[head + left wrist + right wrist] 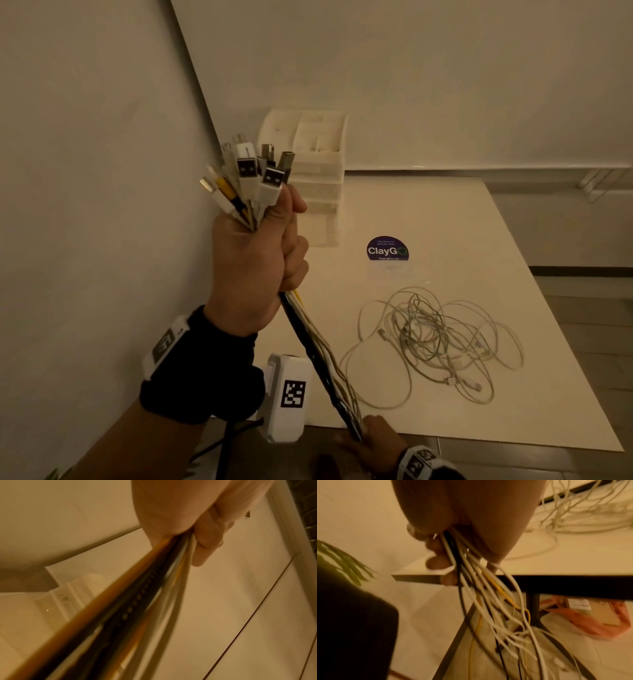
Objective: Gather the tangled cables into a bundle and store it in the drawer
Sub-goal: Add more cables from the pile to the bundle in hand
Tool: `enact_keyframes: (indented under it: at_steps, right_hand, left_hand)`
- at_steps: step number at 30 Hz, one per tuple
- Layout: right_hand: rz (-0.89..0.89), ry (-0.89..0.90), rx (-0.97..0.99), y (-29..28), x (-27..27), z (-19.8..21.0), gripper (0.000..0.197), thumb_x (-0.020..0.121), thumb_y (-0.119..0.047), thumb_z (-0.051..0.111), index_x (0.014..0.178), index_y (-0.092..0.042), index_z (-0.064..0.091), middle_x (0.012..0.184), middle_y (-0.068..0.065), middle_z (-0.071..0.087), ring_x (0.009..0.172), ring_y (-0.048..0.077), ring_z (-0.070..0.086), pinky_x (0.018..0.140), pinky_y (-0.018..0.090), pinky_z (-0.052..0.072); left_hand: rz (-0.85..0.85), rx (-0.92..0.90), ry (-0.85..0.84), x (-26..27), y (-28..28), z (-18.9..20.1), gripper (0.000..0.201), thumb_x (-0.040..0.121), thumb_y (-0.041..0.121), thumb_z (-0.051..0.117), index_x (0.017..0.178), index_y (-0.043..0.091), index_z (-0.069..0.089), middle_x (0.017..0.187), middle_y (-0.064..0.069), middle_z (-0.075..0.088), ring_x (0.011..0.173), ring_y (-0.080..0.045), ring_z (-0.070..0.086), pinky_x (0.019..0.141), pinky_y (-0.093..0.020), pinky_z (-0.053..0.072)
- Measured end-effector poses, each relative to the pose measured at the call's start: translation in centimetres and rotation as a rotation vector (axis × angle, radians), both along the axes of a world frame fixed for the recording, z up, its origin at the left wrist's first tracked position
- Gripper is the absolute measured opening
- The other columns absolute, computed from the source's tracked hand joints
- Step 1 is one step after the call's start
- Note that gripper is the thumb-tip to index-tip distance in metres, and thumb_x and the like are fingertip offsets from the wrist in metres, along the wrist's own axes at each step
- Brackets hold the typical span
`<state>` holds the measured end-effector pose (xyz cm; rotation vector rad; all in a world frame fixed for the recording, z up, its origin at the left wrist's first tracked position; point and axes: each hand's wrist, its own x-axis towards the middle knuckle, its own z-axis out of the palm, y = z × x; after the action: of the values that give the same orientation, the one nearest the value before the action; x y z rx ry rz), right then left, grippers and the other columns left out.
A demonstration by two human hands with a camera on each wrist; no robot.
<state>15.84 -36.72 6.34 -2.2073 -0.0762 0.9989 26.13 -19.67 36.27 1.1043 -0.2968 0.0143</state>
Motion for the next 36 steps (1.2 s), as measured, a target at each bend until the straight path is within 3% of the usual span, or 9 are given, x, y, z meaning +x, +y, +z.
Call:
enact_keyframes:
  at_steps: [2,6,9,13,21,26,29,32,36]
  right_hand:
    - [0.08,0.047,0.106,-1.1,0.1,2.5,0.042,0.068,-0.077,0.059,0.095,-0.049,0.043,0.099,-0.02,0.052,0.105,0.013,0.055,0.089,0.024,0.04]
    - [0.123,0.01,0.129,-5.5,0.6,5.4,0.069,0.083,-0.035,0.068,0.139,-0.038,0.028,0.137,-0.011,0.041,0.123,0.007,0.042,0.105,0.027,0.036]
    - [0.013,-0.01,-0.071,-8.2,2.5,4.7,0.055,0.085,-0.015,0.057,0.137,-0.024,0.042,0.131,-0.002,0.05,0.113,0.014,0.051,0.091,0.024,0.045]
    - [-0.265,-0.173,-0.431,-8.4,5.5,1.8,0.046,0.095,-0.026,0.046,0.138,-0.014,0.038,0.135,0.008,0.05,0.121,0.027,0.051,0.097,0.034,0.043]
    - [-0.482,-0.103,-0.445,-7.3,5.1,-1.7,0.049,0.094,-0.008,0.046,0.14,-0.004,0.03,0.139,0.016,0.045,0.125,0.032,0.05,0.098,0.037,0.044]
    - [-0.704,-0.129,-0.214,-8.7,5.7,2.2,0.02,0.089,-0.011,0.057,0.105,0.0,0.063,0.093,0.017,0.069,0.089,0.031,0.068,0.077,0.037,0.054]
    - [-1.06,-0.002,0.327,-9.5,6.3,7.3,0.023,0.09,0.005,0.053,0.068,0.006,0.058,0.06,0.017,0.057,0.059,0.031,0.061,0.066,0.045,0.059]
    - [-1.149,0.01,0.771,-9.6,7.1,13.5,0.01,0.093,0.005,0.049,0.087,0.005,0.058,0.075,0.019,0.054,0.065,0.033,0.06,0.068,0.047,0.057]
    - [-0.957,-0.264,0.89,-7.2,7.2,20.3,0.011,0.097,-0.002,0.048,0.102,0.0,0.057,0.077,0.014,0.06,0.057,0.025,0.058,0.053,0.034,0.051]
  left_hand:
    - [-0.024,-0.009,0.011,-0.1,0.1,-0.1,0.031,0.089,0.041,0.054,0.077,0.013,0.054,0.046,0.004,0.026,0.032,-0.004,0.019,0.038,-0.012,0.021]
    - [-0.018,-0.025,0.044,-0.2,0.4,-0.5,0.03,0.087,0.04,0.052,0.079,0.012,0.053,0.045,0.006,0.026,0.031,-0.003,0.019,0.039,-0.011,0.02]
    - [-0.019,-0.005,0.067,0.0,0.0,-1.2,0.023,0.09,0.032,0.055,0.084,0.01,0.058,0.044,0.006,0.025,0.031,-0.003,0.019,0.039,-0.011,0.021]
    - [-0.061,0.03,0.092,0.4,-1.3,-1.5,0.016,0.092,0.025,0.054,0.092,0.011,0.063,0.046,0.005,0.021,0.032,-0.005,0.016,0.039,-0.014,0.017]
    - [0.007,0.049,0.184,1.1,-2.2,-2.0,0.029,0.096,0.028,0.05,0.118,0.017,0.065,0.054,-0.002,0.011,0.035,-0.006,0.014,0.038,-0.015,0.015]
    - [-0.007,0.023,0.281,1.4,-2.7,-2.6,0.035,0.096,0.036,0.048,0.118,0.016,0.066,0.053,-0.001,0.015,0.037,-0.008,0.012,0.037,-0.016,0.014]
    - [-0.041,0.021,0.338,1.9,-3.3,-3.1,0.042,0.09,0.042,0.052,0.109,0.008,0.068,0.053,0.0,0.031,0.034,-0.005,0.02,0.035,-0.013,0.017]
    - [-0.079,0.023,0.395,2.1,-4.2,-3.6,0.048,0.087,0.044,0.053,0.108,0.003,0.067,0.061,-0.002,0.042,0.033,-0.005,0.022,0.035,-0.012,0.018]
    - [-0.088,0.037,0.435,2.1,-5.9,-4.3,0.052,0.086,0.046,0.053,0.113,0.004,0.066,0.067,-0.002,0.045,0.034,-0.005,0.021,0.036,-0.013,0.017]
